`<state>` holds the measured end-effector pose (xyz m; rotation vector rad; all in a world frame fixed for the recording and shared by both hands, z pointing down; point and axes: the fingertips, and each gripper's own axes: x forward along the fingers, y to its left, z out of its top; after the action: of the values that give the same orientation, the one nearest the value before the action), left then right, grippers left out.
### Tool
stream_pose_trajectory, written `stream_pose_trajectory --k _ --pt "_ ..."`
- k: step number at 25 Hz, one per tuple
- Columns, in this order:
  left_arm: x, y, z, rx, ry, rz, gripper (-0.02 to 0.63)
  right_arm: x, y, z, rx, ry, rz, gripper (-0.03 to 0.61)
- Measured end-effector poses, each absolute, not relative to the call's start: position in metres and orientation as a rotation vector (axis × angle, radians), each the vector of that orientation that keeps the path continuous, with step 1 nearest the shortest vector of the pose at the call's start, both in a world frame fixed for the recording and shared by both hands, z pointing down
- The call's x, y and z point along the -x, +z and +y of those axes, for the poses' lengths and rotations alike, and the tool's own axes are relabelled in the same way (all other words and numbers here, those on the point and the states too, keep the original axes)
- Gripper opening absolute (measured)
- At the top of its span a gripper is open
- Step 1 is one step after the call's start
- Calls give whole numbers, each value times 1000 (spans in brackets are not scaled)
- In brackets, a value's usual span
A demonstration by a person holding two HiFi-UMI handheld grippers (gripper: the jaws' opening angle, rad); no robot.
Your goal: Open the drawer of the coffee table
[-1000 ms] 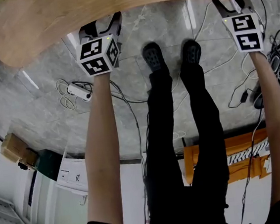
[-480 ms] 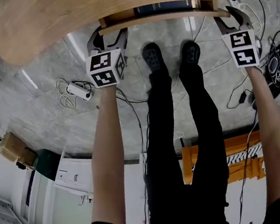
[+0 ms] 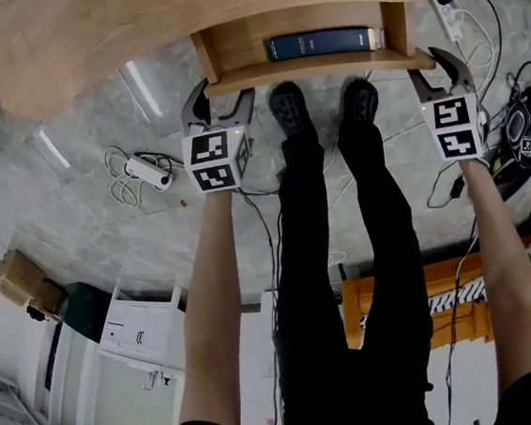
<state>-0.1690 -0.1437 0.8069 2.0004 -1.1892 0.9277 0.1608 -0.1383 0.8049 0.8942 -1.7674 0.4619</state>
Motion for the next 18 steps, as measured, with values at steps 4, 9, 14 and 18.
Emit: stream_pose_trajectory --k 4,9,14,18 --pt "169 810 -136 -1990 932 -1186 311 -161 807 -130 -890 460 -1766 204" --pt "171 814 -136 -1984 946 -1181 310 -160 810 -130 -892 460 -1763 204" --pt "171 818 -134 -1978 956 -1180 310 -160 813 -129 -892 458 -1763 204" --pt "170 822 -133 -1972 967 -1176 310 -161 817 -128 -901 452 -1753 206"
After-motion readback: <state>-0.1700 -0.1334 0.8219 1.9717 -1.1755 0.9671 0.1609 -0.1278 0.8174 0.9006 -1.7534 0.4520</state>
